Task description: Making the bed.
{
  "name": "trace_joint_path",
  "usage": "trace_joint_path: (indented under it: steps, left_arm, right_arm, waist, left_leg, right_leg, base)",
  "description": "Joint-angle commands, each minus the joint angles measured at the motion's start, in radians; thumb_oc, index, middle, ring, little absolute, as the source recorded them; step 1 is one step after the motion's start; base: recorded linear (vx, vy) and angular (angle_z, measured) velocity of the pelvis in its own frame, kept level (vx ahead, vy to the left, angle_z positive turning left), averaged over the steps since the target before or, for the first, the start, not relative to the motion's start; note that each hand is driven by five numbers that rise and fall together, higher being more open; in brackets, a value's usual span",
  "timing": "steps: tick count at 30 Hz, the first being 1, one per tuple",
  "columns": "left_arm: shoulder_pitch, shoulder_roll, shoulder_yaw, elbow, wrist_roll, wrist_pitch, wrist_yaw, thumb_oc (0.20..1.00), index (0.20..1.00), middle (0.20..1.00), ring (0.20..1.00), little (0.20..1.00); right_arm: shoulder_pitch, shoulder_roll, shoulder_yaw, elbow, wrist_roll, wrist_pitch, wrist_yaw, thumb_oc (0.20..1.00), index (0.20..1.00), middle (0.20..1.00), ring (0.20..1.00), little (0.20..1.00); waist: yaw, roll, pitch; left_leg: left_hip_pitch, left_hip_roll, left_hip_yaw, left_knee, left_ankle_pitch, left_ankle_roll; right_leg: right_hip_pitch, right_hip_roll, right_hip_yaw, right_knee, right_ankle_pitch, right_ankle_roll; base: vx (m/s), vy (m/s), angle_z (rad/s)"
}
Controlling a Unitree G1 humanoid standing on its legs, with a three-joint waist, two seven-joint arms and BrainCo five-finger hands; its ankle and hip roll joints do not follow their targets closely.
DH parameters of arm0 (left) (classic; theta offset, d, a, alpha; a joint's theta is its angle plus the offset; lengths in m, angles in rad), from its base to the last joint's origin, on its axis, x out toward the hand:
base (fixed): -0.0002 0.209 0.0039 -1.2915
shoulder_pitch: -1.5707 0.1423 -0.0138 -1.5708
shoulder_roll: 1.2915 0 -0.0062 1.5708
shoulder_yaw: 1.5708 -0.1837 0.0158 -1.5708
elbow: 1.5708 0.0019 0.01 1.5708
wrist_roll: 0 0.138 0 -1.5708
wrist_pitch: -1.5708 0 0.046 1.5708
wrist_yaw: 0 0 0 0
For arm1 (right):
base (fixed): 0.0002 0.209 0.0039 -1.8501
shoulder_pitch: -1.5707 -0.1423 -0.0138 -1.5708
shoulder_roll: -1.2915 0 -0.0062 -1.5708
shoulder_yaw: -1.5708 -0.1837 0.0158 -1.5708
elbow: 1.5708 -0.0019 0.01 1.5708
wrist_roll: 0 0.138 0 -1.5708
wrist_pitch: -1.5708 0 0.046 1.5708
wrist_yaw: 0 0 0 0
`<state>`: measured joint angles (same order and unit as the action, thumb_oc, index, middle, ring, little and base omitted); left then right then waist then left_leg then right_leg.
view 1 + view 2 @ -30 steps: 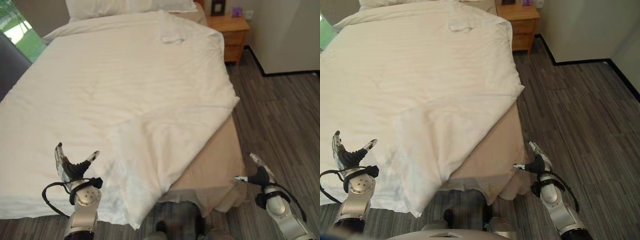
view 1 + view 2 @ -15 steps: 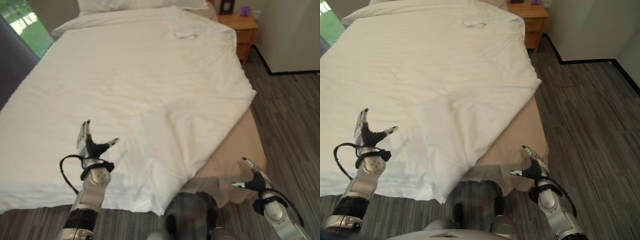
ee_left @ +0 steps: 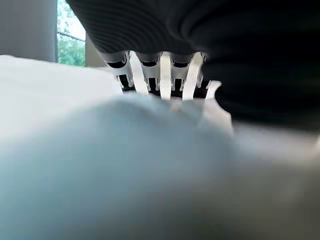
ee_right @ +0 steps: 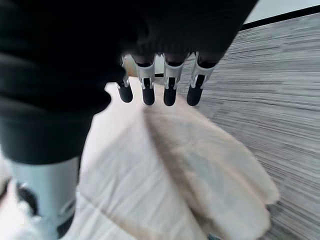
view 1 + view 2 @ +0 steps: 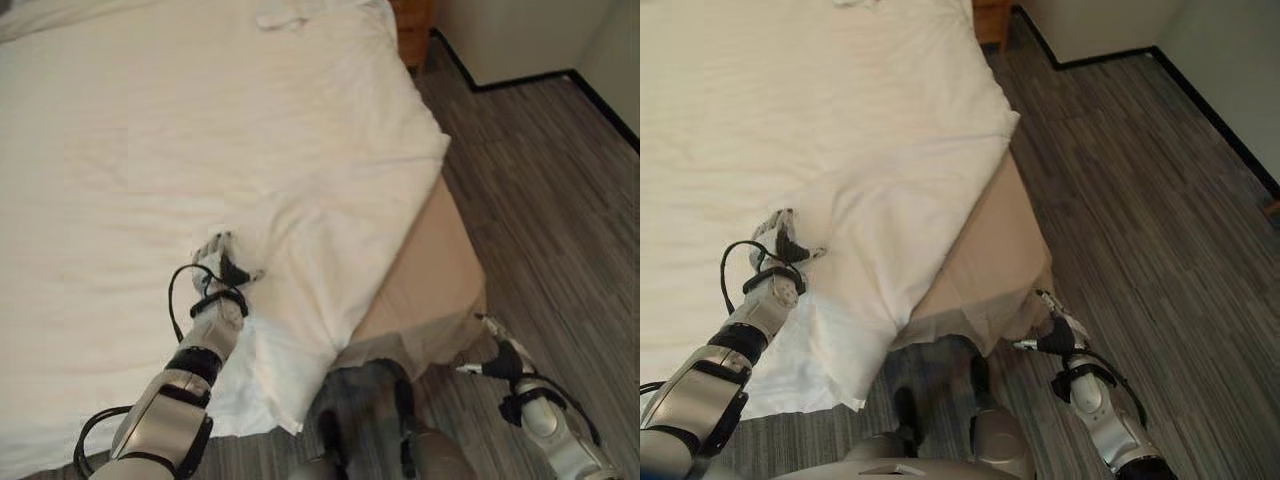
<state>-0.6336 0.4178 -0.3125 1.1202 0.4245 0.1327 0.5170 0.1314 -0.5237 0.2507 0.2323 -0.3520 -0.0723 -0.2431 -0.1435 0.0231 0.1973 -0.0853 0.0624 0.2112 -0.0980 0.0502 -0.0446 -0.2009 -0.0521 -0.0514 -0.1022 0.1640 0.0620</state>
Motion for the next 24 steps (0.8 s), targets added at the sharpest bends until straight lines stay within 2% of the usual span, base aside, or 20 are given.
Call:
trace_joint_path:
  steps: [1,6,8,10,11,13,14,16,17,19,20,21,22,23,24]
  left_arm:
    - [-0.007,-0.064,0.029,0.085,-0.066,-0.001,-0.026,0.200,0.200,0.200,0.200,0.200]
    - [-0.012,-0.175,0.010,0.035,-0.219,-0.062,-0.005,0.200,0.200,0.200,0.200,0.200]
    - [-0.016,-0.185,0.000,0.006,-0.248,-0.072,0.000,0.200,0.200,0.200,0.200,0.200]
    - [-0.011,-0.214,-0.030,-0.103,-0.299,-0.094,0.009,0.200,0.200,0.200,0.200,0.200]
    - [0.020,-0.228,-0.048,-0.220,-0.315,-0.111,0.008,0.200,0.200,0.200,0.200,0.200]
    - [0.021,-0.227,-0.048,-0.222,-0.315,-0.110,0.008,0.200,0.200,0.200,0.200,0.200]
    - [0.068,-0.247,-0.087,-0.360,-0.341,-0.137,-0.021,0.200,0.200,0.200,0.200,0.200]
    - [0.071,-0.246,-0.089,-0.364,-0.340,-0.135,-0.021,0.200,0.200,0.200,0.200,0.200]
    - [0.110,-0.260,-0.123,-0.471,-0.352,-0.146,-0.043,0.200,0.200,0.200,0.200,0.200]
    - [0.110,-0.269,-0.140,-0.489,-0.350,-0.149,-0.043,0.200,0.200,0.200,0.200,0.200]
    - [0.111,-0.273,-0.154,-0.516,-0.351,-0.157,-0.056,0.200,0.200,0.200,0.200,0.200]
    - [0.113,-0.273,-0.155,-0.518,-0.351,-0.156,-0.056,0.200,0.200,0.200,0.200,0.200]
    - [0.115,-0.275,-0.178,-0.568,-0.338,-0.162,-0.073,0.200,0.200,0.200,0.200,0.200]
    - [0.115,-0.275,-0.178,-0.569,-0.338,-0.162,-0.073,0.200,0.200,0.200,0.200,0.200]
    - [0.122,-0.280,-0.190,-0.601,-0.337,-0.171,-0.090,0.200,0.200,0.200,0.200,0.200]
  right_arm:
    - [0.002,-0.009,-0.009,-0.029,0.020,-0.043,-0.031,1.000,1.000,1.000,1.000,1.000]
    - [0.039,0.008,-0.015,0.008,0.032,-0.034,-0.048,1.000,1.000,1.000,1.000,1.000]
    - [0.040,0.015,-0.011,0.020,0.031,-0.032,-0.053,1.000,1.000,1.000,1.000,1.000]
    - [0.012,0.039,0.024,0.069,0.034,-0.025,-0.061,1.000,1.000,1.000,1.000,1.000]
    - [-0.002,0.051,0.043,0.090,0.030,-0.021,-0.055,1.000,1.000,1.000,1.000,1.000]
    - [-0.002,0.052,0.044,0.090,0.030,-0.021,-0.055,1.000,1.000,1.000,1.000,1.000]
    - [-0.010,0.062,0.068,0.106,0.012,-0.008,-0.044,1.000,1.000,1.000,1.000,1.000]
    - [-0.008,0.063,0.068,0.106,0.012,-0.008,-0.044,1.000,1.000,1.000,1.000,1.000]
    - [-0.010,0.083,0.067,0.127,0.005,0.013,-0.045,1.000,1.000,1.000,1.000,1.000]
    - [-0.014,0.083,0.070,0.138,0.003,0.017,-0.048,1.000,1.000,1.000,1.000,1.000]
    - [-0.016,0.089,0.067,0.142,0.008,0.019,-0.052,1.000,1.000,1.000,1.000,1.000]
    - [-0.015,0.089,0.066,0.142,0.008,0.019,-0.052,1.000,1.000,1.000,1.000,1.000]
    - [-0.035,0.087,0.087,0.161,0.005,0.019,-0.047,1.000,1.000,1.000,1.000,1.000]
    - [-0.035,0.087,0.088,0.162,0.005,0.018,-0.047,1.000,1.000,1.000,1.000,1.000]
    - [-0.037,0.083,0.102,0.180,0.001,0.014,-0.047,1.000,1.000,1.000,1.000,1.000]
  waist:
    - [0.009,-0.034,0.023]
    - [-0.013,-0.041,0.059]
    - [-0.015,-0.044,0.069]
    - [-0.003,-0.035,0.095]
    - [0.021,-0.026,0.104]
    - [0.023,-0.026,0.102]
    - [0.053,-0.022,0.084]
    - [0.055,-0.024,0.082]
    - [0.085,-0.030,0.047]
    - [0.089,-0.031,0.038]
    - [0.091,-0.031,0.030]
    - [0.091,-0.032,0.030]
    - [0.102,-0.021,0.017]
    - [0.102,-0.020,0.018]
    - [0.105,-0.009,0.019]
  left_leg:
    - [0.013,0.048,-0.041,0.011,-0.053,-0.045]
    - [0.036,0.020,-0.040,0.011,-0.059,-0.035]
    - [0.039,0.016,-0.040,0.011,-0.057,-0.031]
    - [0.041,0.029,-0.028,0.011,-0.048,-0.018]
    - [0.047,0.052,-0.008,0.011,-0.035,-0.017]
    - [0.043,0.053,-0.007,0.011,-0.032,-0.017]
    - [0.034,0.072,0.008,0.011,-0.009,-0.021]
    - [0.035,0.071,0.010,0.011,-0.010,-0.021]
    - [0.018,0.090,0.009,0.011,0.020,-0.034]
    - [0.013,0.100,0.012,0.011,0.030,-0.043]
    - [0.005,0.108,0.011,0.011,0.038,-0.047]
    - [0.006,0.108,0.011,0.011,0.038,-0.048]
    - [0.000,0.151,0.031,0.011,0.065,-0.070]
    - [0.002,0.152,0.031,0.011,0.065,-0.071]
    - [-0.002,0.193,0.043,0.011,0.096,-0.090]
  right_leg:
    - [0.026,-0.109,-0.015,0.015,-0.081,0.132]
    - [0.047,-0.132,-0.011,0.015,-0.054,0.144]
    - [0.058,-0.135,-0.010,0.015,-0.052,0.145]
    - [0.089,-0.135,-0.011,0.089,-0.097,0.132]
    - [0.126,-0.149,-0.024,0.174,-0.146,0.121]
    - [0.121,-0.148,-0.022,0.175,-0.143,0.120]
    - [0.181,-0.170,-0.002,0.259,-0.164,0.116]
    - [0.181,-0.171,0.000,0.261,-0.165,0.117]
    - [0.243,-0.203,0.032,0.270,-0.139,0.128]
    - [0.263,-0.212,0.040,0.240,-0.133,0.132]
    - [0.283,-0.208,0.050,0.203,-0.159,0.131]
    - [0.286,-0.208,0.049,0.200,-0.159,0.130]
    - [0.328,-0.195,0.020,0.097,-0.211,0.133]
    - [0.332,-0.194,0.020,0.094,-0.210,0.132]
    - [0.347,-0.165,0.012,0.048,-0.236,0.118]
  base:
    - [-0.03,0.083,0.00]
    - [-0.09,0.067,0.04]
    - [-0.17,-0.013,0.08]
    - [-0.33,-0.088,0.11]
    - [-0.24,-0.097,-0.02]
    - [-0.19,-0.118,-0.13]
    - [-0.19,-0.157,-0.22]
    - [-0.15,-0.237,-0.17]
    - [-0.12,-0.318,-0.10]
    - [-0.14,-0.363,-0.10]
    - [-0.11,-0.258,-0.09]
    - [-0.23,-0.472,-0.24]
    - [-0.19,-0.370,-0.27]
    - [-0.31,-0.592,-0.41]
    - [-0.12,-0.230,-0.39]
